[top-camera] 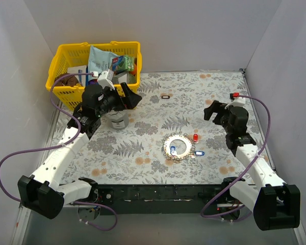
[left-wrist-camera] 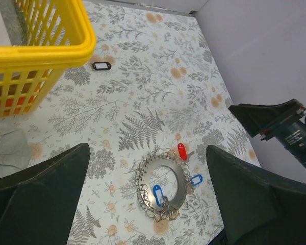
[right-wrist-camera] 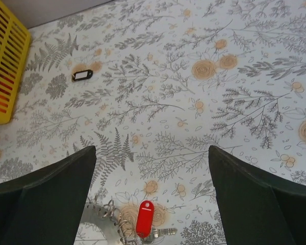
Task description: Put the keys on the keyring
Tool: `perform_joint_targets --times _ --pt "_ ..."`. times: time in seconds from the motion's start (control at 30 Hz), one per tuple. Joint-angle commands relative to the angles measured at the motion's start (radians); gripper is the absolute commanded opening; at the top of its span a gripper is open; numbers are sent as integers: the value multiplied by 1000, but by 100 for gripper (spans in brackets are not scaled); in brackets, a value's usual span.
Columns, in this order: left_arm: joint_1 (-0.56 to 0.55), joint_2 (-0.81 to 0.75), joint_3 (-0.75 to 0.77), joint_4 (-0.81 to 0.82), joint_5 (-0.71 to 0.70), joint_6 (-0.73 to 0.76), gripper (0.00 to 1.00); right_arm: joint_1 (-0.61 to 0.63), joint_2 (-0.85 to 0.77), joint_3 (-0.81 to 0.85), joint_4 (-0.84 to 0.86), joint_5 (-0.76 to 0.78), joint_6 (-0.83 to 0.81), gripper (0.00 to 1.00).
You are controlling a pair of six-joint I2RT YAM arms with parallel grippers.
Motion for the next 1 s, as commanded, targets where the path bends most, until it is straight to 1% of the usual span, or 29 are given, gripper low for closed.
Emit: perform_joint_targets --times 0.0,0.07,0.1,0.17,0.2,0.23,0.27,0.3,0.33,0.37,0.43,0.5,0.57,0.63,0.7,0.77,0.8,0.9,0.97 --pt "-1 -10 54 90 43 -5 98 16 9 63 -112 -84 17 98" --pt "-1 -15 40 117 -13 -64 98 44 17 76 -157 -86 7 98" --pt "-1 -15 45 117 -82 -78 98 56 18 77 -165 -89 4 98" --pt "-1 -9 75 114 -125 -95 98 106 30 97 -200 -79 1 98" --pt "-1 -4 90 101 -165 -136 98 126 38 106 -217 -69 0 98" --pt "-3 -4 100 100 -159 -141 98 146 55 117 -255 -63 -3 98" --pt "-1 -10 107 106 -132 -119 98 188 61 131 -266 -34 -6 98" --pt "-3 -12 114 115 -88 -52 98 208 69 134 -277 -19 -13 98" --pt "-3 -15 112 130 49 -4 98 243 70 137 -289 7 -17 98" --pt "-3 -18 105 147 90 12 98 257 75 140 -298 20 -22 98" --pt "-1 -33 65 210 140 1 98 287 84 154 -339 43 -34 98" --pt "-3 -32 37 274 213 46 98 312 98 163 -365 56 -42 98" --pt "-1 -21 8 302 265 55 98 356 110 163 -405 82 -48 98" --pt "-1 31 17 305 304 55 98 386 136 162 -438 108 -46 98" --pt "-16 83 49 251 321 64 98 424 167 162 -464 124 -31 98" --pt "-59 149 118 151 251 130 98 436 182 149 -481 112 -16 98" --pt "-117 164 136 88 138 154 98 438 194 148 -491 112 -10 98" --pt "-218 235 198 25 -2 193 98 441 213 126 -510 110 -2 97" --pt "-251 269 219 6 -39 192 98 440 222 120 -519 116 1 96"
